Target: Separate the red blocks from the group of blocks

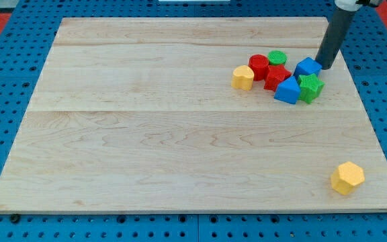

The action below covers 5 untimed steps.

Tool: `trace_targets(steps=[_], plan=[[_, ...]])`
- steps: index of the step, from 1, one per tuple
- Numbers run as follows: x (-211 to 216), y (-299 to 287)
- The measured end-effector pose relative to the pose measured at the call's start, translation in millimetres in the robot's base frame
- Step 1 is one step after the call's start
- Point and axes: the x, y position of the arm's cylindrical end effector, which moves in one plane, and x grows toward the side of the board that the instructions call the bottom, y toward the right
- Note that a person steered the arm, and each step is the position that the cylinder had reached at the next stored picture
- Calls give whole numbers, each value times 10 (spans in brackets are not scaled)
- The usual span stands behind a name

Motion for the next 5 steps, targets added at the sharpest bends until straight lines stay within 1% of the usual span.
trace_targets(steps=[2,3,4,5], plan=[[118,-147],[302,-110],[417,159],[509,-47]])
